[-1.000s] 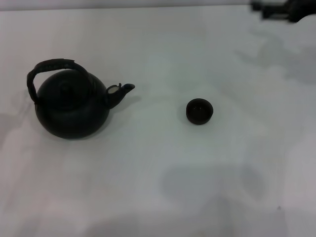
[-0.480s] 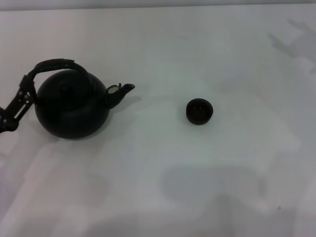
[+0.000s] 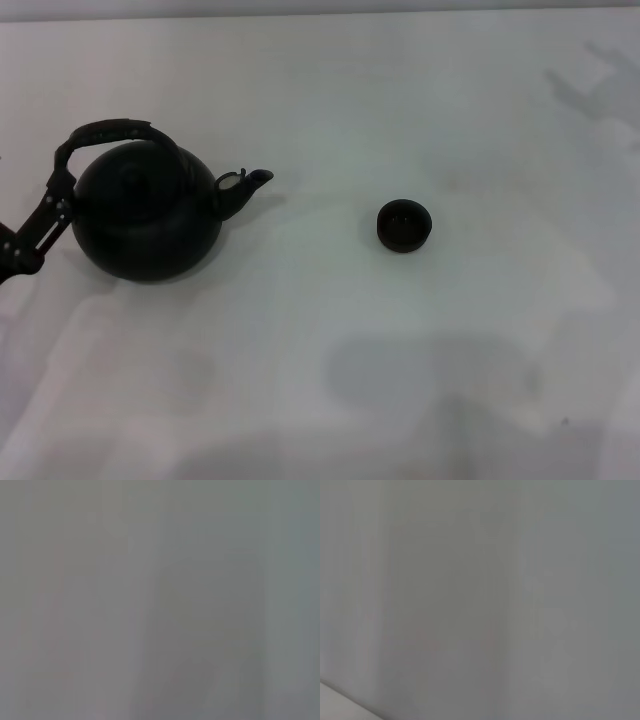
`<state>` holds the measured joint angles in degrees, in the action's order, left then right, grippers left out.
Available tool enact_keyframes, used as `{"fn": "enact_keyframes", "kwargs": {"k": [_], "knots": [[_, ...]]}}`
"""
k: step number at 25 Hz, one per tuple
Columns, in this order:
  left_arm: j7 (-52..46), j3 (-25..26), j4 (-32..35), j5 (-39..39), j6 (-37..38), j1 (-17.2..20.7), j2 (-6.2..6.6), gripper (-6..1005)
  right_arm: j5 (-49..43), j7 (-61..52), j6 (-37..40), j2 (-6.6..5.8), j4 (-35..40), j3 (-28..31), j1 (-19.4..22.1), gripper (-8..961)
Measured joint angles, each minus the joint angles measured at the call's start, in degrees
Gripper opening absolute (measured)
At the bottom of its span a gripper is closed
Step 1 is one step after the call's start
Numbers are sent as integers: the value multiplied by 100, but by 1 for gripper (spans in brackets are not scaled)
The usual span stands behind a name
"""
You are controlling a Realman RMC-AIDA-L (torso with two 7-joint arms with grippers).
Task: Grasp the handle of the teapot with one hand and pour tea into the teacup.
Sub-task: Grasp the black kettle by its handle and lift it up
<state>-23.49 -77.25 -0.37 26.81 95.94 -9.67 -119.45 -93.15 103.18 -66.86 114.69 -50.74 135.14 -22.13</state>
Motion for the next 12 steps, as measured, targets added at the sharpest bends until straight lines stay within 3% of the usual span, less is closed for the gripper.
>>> {"fn": "enact_keyframes", "kwargs": {"k": [12], "knots": [[-566,-24,3,-52,-591,-137,37,887,44,24,-114,9,13,-25,32,844]]}}
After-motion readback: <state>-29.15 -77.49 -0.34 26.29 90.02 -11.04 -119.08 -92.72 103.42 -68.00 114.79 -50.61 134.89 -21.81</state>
